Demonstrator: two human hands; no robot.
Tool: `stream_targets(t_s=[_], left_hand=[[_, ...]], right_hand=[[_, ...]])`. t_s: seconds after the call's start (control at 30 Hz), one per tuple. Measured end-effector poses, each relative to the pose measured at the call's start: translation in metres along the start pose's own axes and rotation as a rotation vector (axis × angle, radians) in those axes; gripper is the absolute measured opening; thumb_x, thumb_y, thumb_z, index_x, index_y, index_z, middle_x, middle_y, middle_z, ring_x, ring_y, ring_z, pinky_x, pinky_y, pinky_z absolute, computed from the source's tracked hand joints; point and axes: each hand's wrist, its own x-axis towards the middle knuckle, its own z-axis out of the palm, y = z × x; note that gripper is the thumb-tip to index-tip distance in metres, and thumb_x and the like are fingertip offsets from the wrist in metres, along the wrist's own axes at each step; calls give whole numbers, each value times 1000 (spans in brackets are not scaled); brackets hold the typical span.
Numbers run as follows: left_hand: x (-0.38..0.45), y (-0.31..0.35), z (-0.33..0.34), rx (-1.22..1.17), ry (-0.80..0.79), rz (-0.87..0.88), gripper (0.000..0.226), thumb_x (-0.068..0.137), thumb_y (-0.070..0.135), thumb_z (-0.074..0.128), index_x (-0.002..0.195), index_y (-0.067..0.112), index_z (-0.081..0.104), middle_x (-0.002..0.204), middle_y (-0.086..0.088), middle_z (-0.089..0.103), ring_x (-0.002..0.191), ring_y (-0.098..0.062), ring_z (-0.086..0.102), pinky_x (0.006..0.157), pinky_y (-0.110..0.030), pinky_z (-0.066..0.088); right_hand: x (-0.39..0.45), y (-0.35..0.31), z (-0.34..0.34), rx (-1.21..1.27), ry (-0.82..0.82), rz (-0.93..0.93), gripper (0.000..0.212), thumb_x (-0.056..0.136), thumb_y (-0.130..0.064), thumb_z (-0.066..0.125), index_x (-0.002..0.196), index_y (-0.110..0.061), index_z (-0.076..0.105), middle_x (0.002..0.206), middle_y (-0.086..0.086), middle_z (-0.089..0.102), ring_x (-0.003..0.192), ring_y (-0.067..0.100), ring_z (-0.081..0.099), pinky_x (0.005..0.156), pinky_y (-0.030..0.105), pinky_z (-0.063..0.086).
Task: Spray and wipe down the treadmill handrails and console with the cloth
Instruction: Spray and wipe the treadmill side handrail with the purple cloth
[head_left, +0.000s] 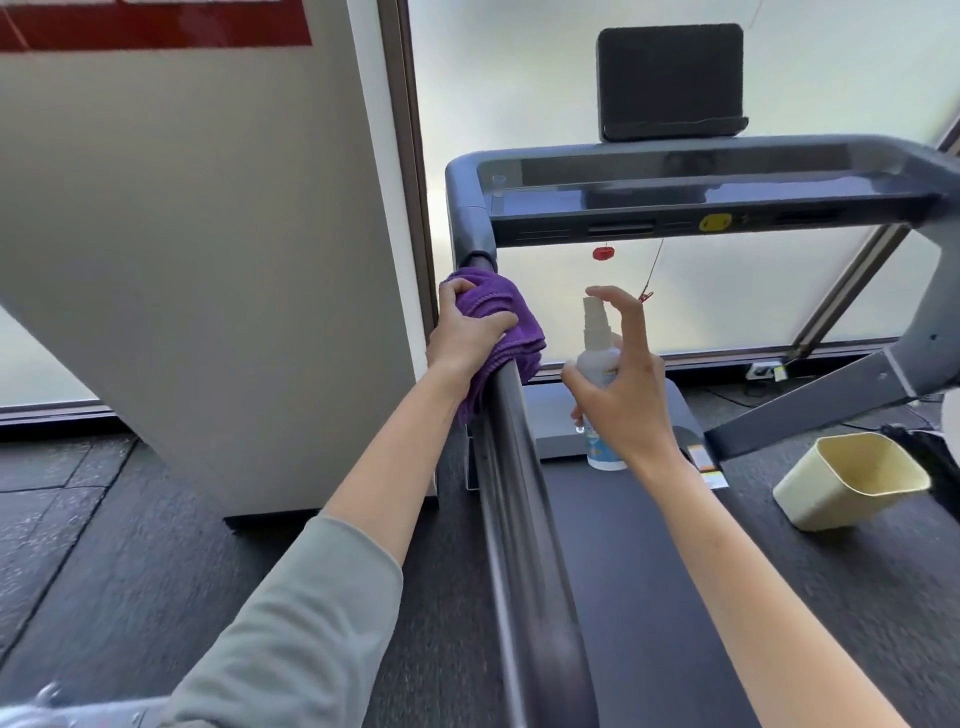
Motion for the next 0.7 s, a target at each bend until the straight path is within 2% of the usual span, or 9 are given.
stream_targets(t_s=[0.13, 0.2, 0.3, 0.5, 0.6, 0.7], left_hand=[[-41, -8, -4, -149, -38, -15, 51, 60, 32, 75, 99, 41, 44, 106, 0, 62, 98, -29, 65, 90, -51, 53], [-64, -11, -5, -164, -41, -15, 51, 60, 32, 76, 99, 43, 44, 106, -1, 62, 98, -30, 65, 89, -52, 53], [-105, -13, -8, -142, -38, 9, 52, 61, 33, 75, 101, 43, 45, 107, 1, 62, 97, -30, 65, 89, -52, 53], [-185, -29, -16, -171, -34, -5, 53, 56, 40, 79, 98, 50, 49, 108, 6, 64, 98, -26, 67, 88, -52, 54], [-174, -24, -12, -189, 2, -60, 52, 53, 33, 81, 88, 50, 46, 107, 3, 61, 95, -29, 67, 83, -52, 56], [-137, -14, -8, -140, 20, -75, 54, 54, 29, 79, 93, 42, 44, 106, 2, 59, 97, -31, 64, 86, -50, 55]], right_hand=[[-24, -7, -14, 9, -30, -2, 65, 76, -5, 61, 128, -38, 41, 67, 11, 54, 42, 30, 52, 44, 30, 52], [-35, -11, -21, -6, -45, -7, 63, 76, -10, 60, 126, -42, 40, 73, -1, 56, 45, 26, 53, 47, 34, 54], [-50, -14, -29, -38, -60, -33, 70, 78, -1, 64, 124, -46, 39, 80, -15, 58, 48, 24, 57, 50, 39, 56], [-67, -18, -35, -1, -54, -79, 73, 80, 8, 67, 126, -42, 42, 73, 5, 57, 42, 20, 54, 42, 32, 53], [-59, -18, -33, -1, -87, -55, 74, 80, 7, 66, 123, -47, 41, 67, 13, 55, 43, 25, 55, 45, 36, 54], [-46, -13, -28, -5, -102, -40, 72, 79, 7, 65, 126, -42, 41, 71, 9, 55, 45, 29, 57, 45, 37, 54]])
